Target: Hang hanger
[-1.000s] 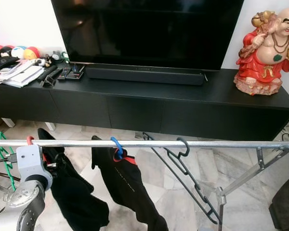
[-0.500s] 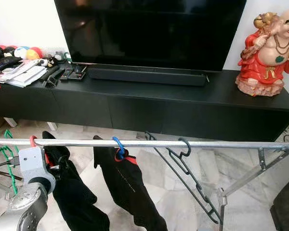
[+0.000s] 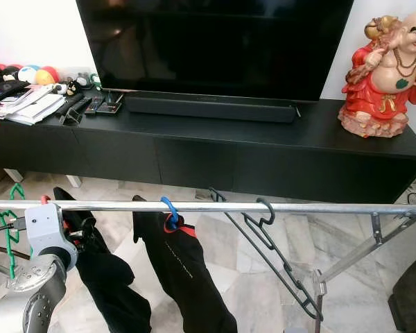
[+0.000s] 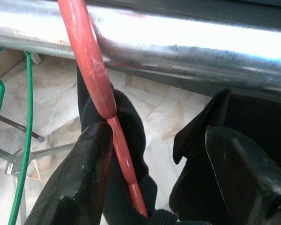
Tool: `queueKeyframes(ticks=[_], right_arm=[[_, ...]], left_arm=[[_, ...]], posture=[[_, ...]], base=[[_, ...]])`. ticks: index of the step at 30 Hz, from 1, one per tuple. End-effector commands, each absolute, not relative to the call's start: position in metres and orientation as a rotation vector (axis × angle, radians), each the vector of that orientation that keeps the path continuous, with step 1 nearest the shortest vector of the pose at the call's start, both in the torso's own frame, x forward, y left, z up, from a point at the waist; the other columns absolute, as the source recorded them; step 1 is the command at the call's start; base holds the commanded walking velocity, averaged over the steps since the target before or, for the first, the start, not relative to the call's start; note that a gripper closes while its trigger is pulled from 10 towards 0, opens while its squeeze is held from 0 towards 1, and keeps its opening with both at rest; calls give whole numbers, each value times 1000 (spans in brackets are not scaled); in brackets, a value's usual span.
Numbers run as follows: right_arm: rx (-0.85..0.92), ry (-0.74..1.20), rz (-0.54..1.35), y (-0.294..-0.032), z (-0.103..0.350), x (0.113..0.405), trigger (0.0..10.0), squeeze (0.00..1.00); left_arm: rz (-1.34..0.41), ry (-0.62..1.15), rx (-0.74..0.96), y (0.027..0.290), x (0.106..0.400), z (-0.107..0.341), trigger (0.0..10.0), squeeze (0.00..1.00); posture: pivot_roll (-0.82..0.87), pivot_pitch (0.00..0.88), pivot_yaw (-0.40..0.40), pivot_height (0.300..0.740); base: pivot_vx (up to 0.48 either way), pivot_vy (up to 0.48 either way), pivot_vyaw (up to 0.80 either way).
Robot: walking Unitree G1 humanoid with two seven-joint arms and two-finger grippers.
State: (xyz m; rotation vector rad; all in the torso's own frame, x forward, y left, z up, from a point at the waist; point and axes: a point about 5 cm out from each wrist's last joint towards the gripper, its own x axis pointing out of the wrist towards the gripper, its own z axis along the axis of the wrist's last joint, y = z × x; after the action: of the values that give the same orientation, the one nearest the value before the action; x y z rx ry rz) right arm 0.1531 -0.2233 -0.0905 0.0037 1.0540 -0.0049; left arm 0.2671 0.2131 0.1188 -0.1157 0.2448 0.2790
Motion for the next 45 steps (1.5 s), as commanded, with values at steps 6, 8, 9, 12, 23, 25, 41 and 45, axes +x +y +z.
queueKeyframes(ticks=[6, 8, 9, 12, 23, 25, 41, 45], right_arm=[[5, 1062, -7, -222, -91, 152, 10000, 0], [5, 1062, -7, -222, -91, 152, 10000, 0], [6, 1062, -7, -222, -91, 152, 10000, 0], [6, 1061, -6, -222, -91, 152, 10000, 0], [7, 1060, -6, -223, -91, 153, 10000, 0], [11, 1058, -7, -222, -91, 153, 10000, 0], [17, 1054, -8, -223, -91, 153, 10000, 0], [17, 1053, -8, -223, -91, 153, 10000, 0]], left_arm=[[281, 270, -149, 215, 271, 116, 10000, 0], [283, 285, -145, 215, 271, 115, 10000, 0], [283, 293, -141, 215, 271, 114, 10000, 0], [286, 301, -136, 215, 272, 113, 10000, 0], [343, 330, -186, 219, 273, 108, 10000, 0], [346, 348, -214, 219, 273, 105, 10000, 0], [361, 383, -267, 219, 283, 101, 10000, 0], [342, 375, -259, 218, 289, 103, 10000, 0]], posture=[[-11, 72, 0, 740], [-11, 72, 0, 740], [-11, 72, 0, 740], [-10, 73, -1, 740], [-12, 68, -4, 740], [-14, 67, -6, 740], [-21, 56, -9, 740], [-22, 60, -10, 740]], base=[[0, 0, 0], [0, 0, 0], [0, 0, 0], [0, 0, 0], [0, 0, 0], [0, 0, 0], [0, 0, 0], [0, 0, 0]])
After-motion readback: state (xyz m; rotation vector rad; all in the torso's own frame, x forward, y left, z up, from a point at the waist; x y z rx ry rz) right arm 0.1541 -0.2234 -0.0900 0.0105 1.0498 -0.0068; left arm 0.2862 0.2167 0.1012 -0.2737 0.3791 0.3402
